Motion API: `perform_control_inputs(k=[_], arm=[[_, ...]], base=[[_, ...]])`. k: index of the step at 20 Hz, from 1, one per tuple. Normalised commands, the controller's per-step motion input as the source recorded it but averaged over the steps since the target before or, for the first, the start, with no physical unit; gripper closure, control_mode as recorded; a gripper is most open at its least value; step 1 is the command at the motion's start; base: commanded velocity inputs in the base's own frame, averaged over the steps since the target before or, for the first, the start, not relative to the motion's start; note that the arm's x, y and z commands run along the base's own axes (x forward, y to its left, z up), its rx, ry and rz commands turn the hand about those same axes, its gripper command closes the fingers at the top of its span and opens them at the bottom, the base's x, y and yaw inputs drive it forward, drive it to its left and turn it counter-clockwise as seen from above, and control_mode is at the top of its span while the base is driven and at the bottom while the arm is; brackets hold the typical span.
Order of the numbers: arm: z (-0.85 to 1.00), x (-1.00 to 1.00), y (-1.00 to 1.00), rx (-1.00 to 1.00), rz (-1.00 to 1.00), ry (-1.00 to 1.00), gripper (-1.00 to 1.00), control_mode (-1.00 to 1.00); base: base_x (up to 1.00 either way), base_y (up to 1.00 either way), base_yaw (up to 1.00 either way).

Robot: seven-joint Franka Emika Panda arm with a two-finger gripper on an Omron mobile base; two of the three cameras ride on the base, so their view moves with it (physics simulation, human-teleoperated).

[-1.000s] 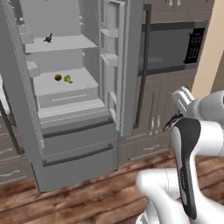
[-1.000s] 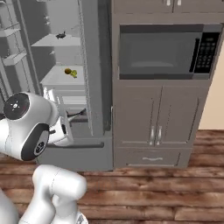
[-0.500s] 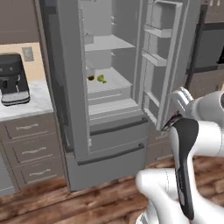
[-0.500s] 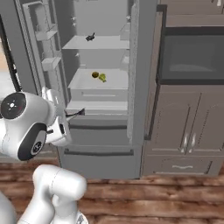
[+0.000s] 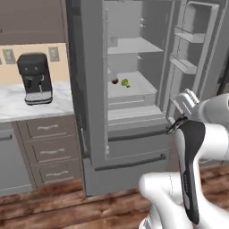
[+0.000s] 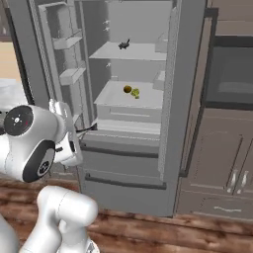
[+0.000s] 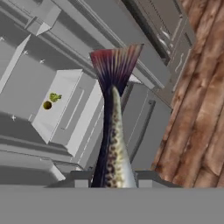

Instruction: Transport the fish and broccoli to the fridge. Place the fish on the rack containing meat and place the broccoli on the rack containing the vegetable, ensuring meats and vegetables are on different racks.

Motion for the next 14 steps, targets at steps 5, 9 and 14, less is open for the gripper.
perform_control_inputs(k=[5, 9, 14], arm=[[0.00, 0.00, 0.00, 0.00, 0.00, 0.00, 1.00, 1.00], [0.00, 0.00, 0.00, 0.00, 0.00, 0.00, 1.00, 1.00], [0.00, 0.00, 0.00, 0.00, 0.00, 0.00, 1.00, 1.00]], base=[[0.03, -0.35, 0.28], [0.29, -0.52, 0.12], [0.87, -0.05, 0.00]])
